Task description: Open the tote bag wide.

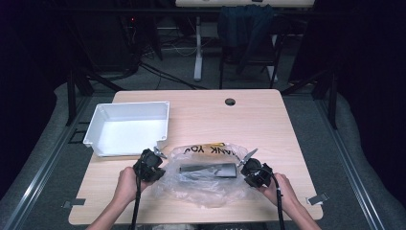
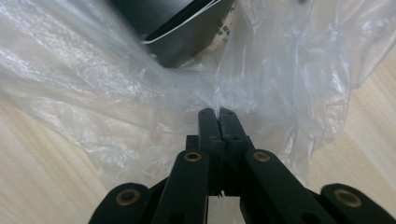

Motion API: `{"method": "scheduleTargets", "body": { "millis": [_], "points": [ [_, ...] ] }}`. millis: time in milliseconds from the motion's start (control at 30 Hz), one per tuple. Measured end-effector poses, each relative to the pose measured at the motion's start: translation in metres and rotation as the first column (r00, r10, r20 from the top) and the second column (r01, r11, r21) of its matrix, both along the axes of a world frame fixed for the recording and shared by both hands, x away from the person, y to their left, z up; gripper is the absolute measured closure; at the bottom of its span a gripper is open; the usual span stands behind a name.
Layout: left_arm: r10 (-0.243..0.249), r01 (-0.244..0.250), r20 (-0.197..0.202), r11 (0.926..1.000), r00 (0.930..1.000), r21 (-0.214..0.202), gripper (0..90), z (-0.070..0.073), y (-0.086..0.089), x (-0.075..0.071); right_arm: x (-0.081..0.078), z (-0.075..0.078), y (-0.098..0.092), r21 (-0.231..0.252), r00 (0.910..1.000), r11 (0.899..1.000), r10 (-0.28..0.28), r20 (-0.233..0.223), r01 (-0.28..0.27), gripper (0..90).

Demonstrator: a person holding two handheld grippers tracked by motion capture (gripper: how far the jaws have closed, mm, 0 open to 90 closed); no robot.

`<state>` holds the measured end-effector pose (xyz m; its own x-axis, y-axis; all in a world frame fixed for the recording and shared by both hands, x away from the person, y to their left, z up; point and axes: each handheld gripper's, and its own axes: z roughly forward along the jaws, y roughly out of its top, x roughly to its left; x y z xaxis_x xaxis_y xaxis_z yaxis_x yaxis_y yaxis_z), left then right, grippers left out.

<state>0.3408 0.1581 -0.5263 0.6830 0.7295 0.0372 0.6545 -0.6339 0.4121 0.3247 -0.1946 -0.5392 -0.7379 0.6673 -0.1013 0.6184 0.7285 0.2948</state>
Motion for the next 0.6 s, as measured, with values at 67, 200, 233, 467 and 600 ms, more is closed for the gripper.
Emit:
{"method": "scheduleTargets", "body": {
  "millis": [67,200,233,467,600],
  "points": [
    [0.013,-0.013,0.024,0.9997,0.9996,0.021,87.2,0.0,0.002,0.003,-0.001,0.0,0.002,-0.01,0.9998,1.0,-0.005,0.019,0.006,90.0],
    [0.034,-0.036,0.044,0.9977,0.9984,0.058,87.6,-0.004,0.0,0.01,0.001,0.001,0.0,-0.026,0.9982,0.999,-0.026,0.054,0.028,90.0],
    [0.035,-0.037,0.04,0.9973,0.9986,0.063,87.6,-0.005,0.0,0.012,0.004,0.001,-0.001,-0.03,0.9975,0.999,-0.033,0.063,0.035,90.0],
    [0.024,-0.024,0.0,0.9942,0.9997,0.105,88.3,-0.014,-0.001,0.014,0.015,0.0,0.002,-0.065,0.991,0.997,-0.04,0.128,0.049,90.0],
    [0.007,-0.003,-0.033,0.9936,0.9994,0.112,88.5,-0.018,0.002,0.007,0.018,0.001,0.002,-0.063,0.9929,0.997,-0.028,0.116,0.035,89.6]
  ]
}}
